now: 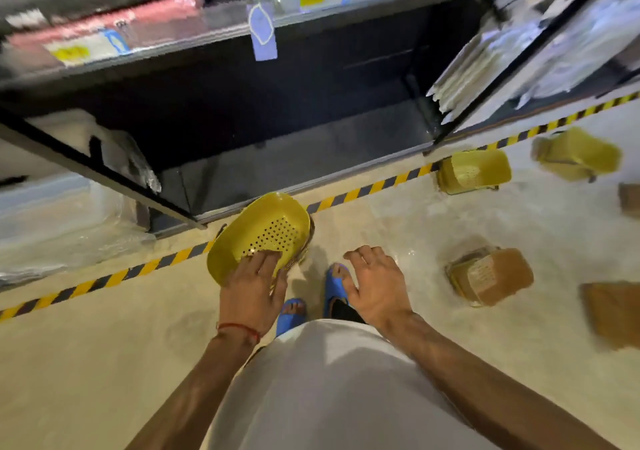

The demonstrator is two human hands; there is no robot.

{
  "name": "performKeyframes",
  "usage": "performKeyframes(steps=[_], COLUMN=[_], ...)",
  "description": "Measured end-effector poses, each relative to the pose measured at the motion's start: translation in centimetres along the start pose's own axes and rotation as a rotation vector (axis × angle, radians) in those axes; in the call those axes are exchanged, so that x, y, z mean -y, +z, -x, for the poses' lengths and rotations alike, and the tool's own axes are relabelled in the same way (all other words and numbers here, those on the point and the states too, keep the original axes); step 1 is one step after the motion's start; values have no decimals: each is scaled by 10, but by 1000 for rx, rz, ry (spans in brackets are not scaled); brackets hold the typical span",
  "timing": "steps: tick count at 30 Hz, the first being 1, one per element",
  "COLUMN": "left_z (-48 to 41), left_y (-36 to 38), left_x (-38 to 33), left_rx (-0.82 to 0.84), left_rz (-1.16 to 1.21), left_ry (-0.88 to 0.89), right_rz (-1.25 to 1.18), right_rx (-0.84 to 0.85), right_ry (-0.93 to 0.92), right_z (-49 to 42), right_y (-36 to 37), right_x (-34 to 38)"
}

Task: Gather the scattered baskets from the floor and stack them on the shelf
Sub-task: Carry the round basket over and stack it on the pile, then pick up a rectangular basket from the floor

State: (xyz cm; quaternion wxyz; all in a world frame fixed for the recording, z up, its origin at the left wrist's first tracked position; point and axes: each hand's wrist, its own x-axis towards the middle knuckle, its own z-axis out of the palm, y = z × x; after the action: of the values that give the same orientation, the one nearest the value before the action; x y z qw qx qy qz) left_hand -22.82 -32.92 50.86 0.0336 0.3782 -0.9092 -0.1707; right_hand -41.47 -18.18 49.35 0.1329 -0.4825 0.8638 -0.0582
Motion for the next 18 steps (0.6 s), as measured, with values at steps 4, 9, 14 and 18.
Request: performKeyframes(steps=[4, 9, 14, 18], left_z=[1, -2, -2, 2], left_y=[-7, -12, -5, 20], left_x=[-14, -51, -121, -183], left_rx=[80, 127, 159, 195], left_rz=[-58, -159, -156, -126], left_ry=[202, 433, 613, 670], right_rz=[-76, -152, -168, -177], right_rx=[-112, -154, -217, -269], right_ry=[192, 375, 527, 596], right_z=[47, 105, 157, 191], right_y=[-14, -31, -38, -42], right_x=[2, -7, -50, -105])
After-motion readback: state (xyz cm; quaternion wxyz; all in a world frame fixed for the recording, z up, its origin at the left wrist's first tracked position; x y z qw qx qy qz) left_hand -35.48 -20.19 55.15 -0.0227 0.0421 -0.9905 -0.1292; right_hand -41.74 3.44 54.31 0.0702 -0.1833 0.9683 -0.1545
